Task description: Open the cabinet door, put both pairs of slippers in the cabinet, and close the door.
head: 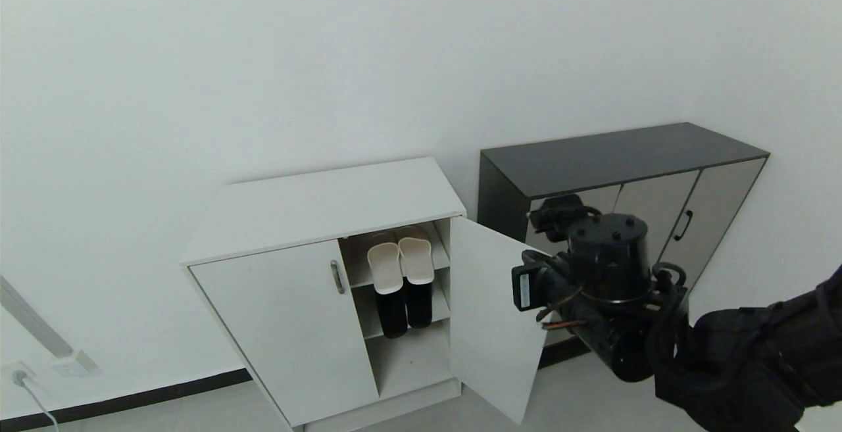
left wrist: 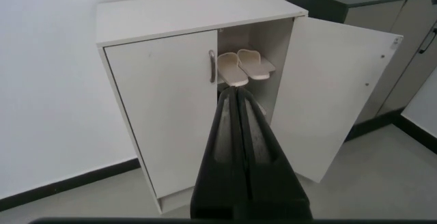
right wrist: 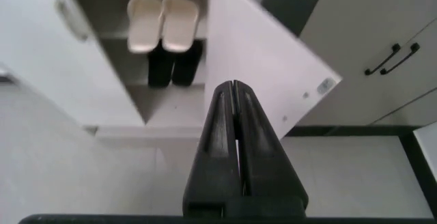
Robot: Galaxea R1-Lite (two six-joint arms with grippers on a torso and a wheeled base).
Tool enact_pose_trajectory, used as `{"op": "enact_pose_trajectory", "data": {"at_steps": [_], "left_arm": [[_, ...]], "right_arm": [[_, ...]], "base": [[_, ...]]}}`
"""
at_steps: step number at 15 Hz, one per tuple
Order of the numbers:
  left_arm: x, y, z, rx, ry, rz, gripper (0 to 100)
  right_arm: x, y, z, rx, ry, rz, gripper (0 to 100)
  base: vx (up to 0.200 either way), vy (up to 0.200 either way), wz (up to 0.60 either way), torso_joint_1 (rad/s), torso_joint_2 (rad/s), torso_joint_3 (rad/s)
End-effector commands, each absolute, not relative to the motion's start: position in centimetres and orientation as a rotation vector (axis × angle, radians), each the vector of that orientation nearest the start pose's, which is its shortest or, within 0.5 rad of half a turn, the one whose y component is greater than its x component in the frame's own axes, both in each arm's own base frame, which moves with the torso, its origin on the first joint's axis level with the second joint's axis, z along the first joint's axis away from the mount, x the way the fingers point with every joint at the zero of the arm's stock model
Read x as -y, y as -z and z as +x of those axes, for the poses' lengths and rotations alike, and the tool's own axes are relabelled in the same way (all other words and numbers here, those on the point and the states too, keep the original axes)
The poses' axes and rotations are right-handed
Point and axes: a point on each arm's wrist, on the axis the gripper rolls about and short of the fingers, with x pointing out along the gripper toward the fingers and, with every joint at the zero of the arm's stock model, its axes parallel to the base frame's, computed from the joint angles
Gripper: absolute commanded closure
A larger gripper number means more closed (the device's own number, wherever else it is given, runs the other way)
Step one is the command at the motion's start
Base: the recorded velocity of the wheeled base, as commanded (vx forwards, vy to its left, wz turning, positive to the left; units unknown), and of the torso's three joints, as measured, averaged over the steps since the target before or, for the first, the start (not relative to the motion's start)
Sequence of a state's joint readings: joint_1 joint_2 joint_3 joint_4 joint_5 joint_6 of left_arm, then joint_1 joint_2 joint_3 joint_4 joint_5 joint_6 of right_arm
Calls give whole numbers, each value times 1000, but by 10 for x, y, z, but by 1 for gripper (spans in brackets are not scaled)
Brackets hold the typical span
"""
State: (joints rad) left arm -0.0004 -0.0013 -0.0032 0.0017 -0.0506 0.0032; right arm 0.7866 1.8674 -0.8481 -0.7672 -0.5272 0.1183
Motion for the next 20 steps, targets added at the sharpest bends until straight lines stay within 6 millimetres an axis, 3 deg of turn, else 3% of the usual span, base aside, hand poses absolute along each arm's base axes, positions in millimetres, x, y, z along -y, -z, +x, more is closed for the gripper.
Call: {"op": "enact_pose_trajectory", "data": {"at_steps": [1, 7, 10, 20], "left_arm": [[1, -76, -23, 2, 51, 3, 100], [1, -76, -23, 2, 51, 3, 100], [1, -76, -23, 2, 51, 3, 100], [1, -76, -23, 2, 51, 2, 100]], "right_arm": [[-216, -167, 286, -183, -187, 2, 100], [-199, -166, 355, -239, -116, 7, 100], [-189, -147, 381, -277, -109, 5, 100], [-181, -90, 427, -354, -78, 38, 100]], "base": [[0, 0, 0, 0, 0, 0], [0, 0, 0, 0, 0, 0], [0, 0, 0, 0, 0, 0], [0, 0, 0, 0, 0, 0]]}}
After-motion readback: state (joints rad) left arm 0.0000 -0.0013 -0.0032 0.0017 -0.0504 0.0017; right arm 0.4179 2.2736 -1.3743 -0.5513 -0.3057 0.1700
